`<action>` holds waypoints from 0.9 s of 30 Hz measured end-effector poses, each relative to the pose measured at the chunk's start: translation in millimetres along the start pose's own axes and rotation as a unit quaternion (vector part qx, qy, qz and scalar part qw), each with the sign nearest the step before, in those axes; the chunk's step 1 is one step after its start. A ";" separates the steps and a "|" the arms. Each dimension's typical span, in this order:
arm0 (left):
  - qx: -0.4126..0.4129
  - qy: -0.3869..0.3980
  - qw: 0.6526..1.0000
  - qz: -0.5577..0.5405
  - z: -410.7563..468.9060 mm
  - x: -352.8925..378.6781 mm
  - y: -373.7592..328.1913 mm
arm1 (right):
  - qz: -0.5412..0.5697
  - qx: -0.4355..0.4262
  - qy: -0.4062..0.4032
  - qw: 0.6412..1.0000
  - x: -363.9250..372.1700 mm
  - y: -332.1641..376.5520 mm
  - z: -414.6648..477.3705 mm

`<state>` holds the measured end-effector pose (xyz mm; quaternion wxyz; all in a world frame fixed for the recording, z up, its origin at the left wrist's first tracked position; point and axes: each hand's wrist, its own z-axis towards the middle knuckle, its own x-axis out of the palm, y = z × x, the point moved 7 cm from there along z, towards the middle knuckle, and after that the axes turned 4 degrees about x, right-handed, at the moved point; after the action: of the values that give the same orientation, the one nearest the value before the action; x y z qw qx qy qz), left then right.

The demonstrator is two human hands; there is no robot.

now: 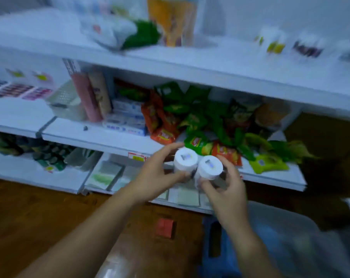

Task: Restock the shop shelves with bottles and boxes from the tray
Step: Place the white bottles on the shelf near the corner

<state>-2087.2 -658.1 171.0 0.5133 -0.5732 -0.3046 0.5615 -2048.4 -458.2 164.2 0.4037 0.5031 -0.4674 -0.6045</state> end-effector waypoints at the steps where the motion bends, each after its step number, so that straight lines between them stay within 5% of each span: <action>1: 0.014 -0.008 1.000 -0.002 -3.1 -9.8 -42.0 | 0.007 -0.009 -0.009 1.000 -14.5 38.9 -8.8; 5: 0.082 -0.006 0.996 -0.026 -20.6 -30.3 -171.3 | 0.005 -0.043 -0.040 0.998 -62.8 153.9 -49.2; 10: 0.127 0.033 0.987 -0.087 -47.4 -8.9 -260.6 | 0.016 -0.059 -0.106 0.992 -113.6 214.7 -106.0; 27: 0.189 0.210 0.949 -0.141 -104.4 263.6 -440.6 | 0.007 -0.038 -0.338 0.941 -403.7 209.5 -267.2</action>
<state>-1838.7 -313.2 477.2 0.7388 -0.5213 -0.1561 0.3976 -1713.6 -163.5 445.7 0.2451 0.2506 -0.5564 -0.7533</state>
